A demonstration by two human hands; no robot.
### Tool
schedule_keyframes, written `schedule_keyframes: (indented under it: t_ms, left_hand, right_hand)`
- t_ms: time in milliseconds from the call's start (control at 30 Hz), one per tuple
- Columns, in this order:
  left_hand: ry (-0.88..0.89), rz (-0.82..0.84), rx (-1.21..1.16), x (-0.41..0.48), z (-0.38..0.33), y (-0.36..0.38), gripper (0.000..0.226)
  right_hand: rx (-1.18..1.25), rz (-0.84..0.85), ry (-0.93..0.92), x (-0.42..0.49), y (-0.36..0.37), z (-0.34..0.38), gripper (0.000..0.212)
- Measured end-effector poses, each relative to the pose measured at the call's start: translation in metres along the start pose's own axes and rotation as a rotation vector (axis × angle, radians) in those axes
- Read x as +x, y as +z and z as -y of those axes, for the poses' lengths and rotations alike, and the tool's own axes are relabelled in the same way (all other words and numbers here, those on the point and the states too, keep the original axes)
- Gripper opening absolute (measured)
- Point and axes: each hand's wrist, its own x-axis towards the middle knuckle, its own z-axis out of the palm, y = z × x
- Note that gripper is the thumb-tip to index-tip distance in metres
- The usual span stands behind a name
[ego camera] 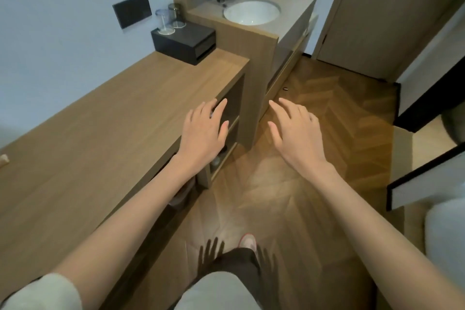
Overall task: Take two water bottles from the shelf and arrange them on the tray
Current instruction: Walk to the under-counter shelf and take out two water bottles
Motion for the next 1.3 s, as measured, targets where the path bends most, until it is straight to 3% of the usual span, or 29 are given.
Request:
schedule_keyframes:
  t_ms: [400, 900, 1300]
  left_hand:
    - [-0.329, -0.009, 0.045, 0.165, 0.003, 0.071, 0.051]
    - [-1.013, -0.042, 0.071, 0.246, -0.076, 0.194, 0.050]
    - [-1.244, -0.075, -0.040, 0.256, -0.040, 0.299, 0.049]
  right_hand:
    - [0.085, 0.112, -0.365, 0.224, 0.087, -0.067, 0.045]
    - [0.132, 0.399, -1.051, 0.361, 0.206, -0.152, 0.044]
    - [0.223, 0.629, -1.095, 0.370, 0.330, -0.145, 0.045]
